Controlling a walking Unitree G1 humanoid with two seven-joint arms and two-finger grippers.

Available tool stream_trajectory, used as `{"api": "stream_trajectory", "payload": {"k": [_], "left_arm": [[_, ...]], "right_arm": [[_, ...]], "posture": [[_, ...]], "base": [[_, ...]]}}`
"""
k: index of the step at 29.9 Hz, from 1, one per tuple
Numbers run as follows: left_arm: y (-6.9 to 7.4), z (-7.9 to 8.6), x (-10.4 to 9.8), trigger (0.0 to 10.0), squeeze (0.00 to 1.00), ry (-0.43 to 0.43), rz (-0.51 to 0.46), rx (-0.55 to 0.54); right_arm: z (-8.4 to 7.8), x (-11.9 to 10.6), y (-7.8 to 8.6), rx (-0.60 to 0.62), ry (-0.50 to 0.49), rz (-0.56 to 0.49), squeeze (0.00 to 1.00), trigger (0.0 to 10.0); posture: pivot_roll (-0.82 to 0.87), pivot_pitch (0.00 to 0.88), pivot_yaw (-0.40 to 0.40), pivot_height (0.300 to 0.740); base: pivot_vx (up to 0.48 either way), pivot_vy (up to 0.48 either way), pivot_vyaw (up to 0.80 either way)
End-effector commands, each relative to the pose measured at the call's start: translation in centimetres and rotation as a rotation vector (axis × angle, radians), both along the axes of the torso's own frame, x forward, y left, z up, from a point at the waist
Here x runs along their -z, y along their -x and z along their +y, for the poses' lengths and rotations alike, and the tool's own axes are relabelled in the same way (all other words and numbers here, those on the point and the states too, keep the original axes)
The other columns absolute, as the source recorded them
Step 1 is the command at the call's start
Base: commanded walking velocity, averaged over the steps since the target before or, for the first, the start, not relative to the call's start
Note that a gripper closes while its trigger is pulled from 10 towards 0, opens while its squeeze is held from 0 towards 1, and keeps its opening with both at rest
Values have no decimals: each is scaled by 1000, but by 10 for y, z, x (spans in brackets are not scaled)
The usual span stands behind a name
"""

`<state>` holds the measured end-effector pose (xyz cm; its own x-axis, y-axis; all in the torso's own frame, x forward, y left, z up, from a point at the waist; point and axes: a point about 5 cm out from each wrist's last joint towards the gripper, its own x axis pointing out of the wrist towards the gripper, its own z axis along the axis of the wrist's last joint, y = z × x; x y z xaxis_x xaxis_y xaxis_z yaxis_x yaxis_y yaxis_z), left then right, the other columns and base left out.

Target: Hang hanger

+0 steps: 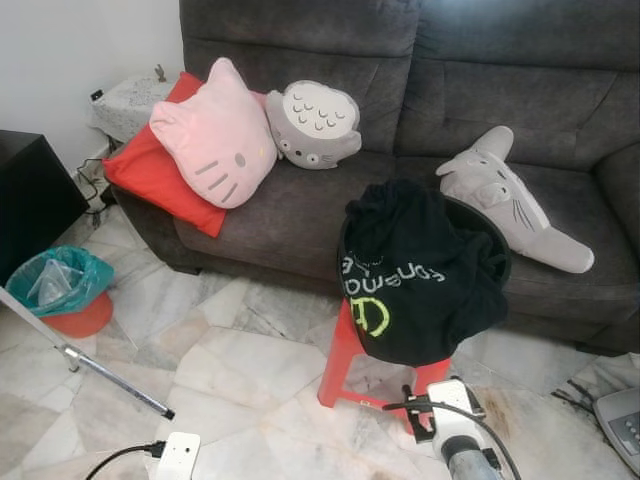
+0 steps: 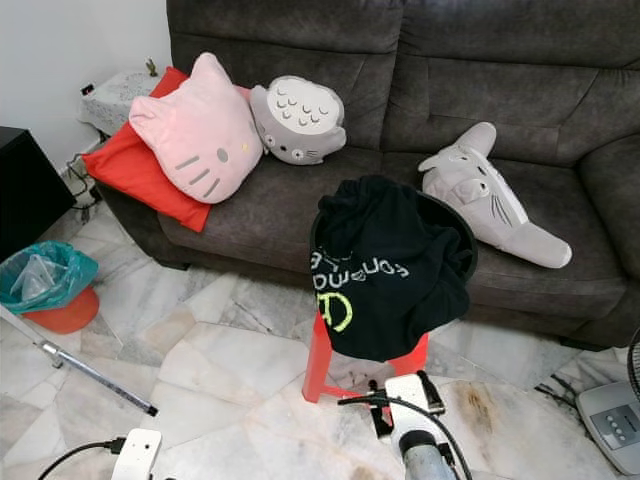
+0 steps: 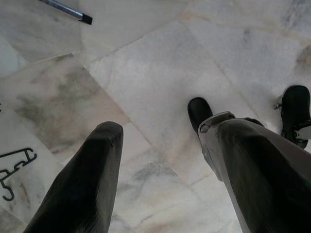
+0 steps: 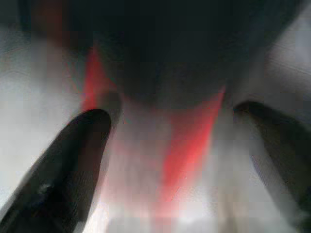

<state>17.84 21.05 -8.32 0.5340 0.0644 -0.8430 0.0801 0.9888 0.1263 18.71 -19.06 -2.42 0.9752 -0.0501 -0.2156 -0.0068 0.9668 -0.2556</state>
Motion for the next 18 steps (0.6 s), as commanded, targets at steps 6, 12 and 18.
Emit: {"api": "stream_trajectory", "payload": {"k": [6,12,18], "left_arm": [[10,9,3,10000,0,-19,36,-12],[11,7,4,10000,0,-13,32,-21],[12,7,4,10000,0,-13,29,-35]], "right_arm": [[-10,-70,28,-7,14,-236,0,10000],[-18,-30,18,25,-30,-97,0,10000],[-16,-46,9,-31,56,-105,0,10000]], "posture": [[-133,0,41,736],[-108,0,22,736],[-104,0,14,736]], "base": [[0,0,0],[0,0,0],[0,0,0]]}}
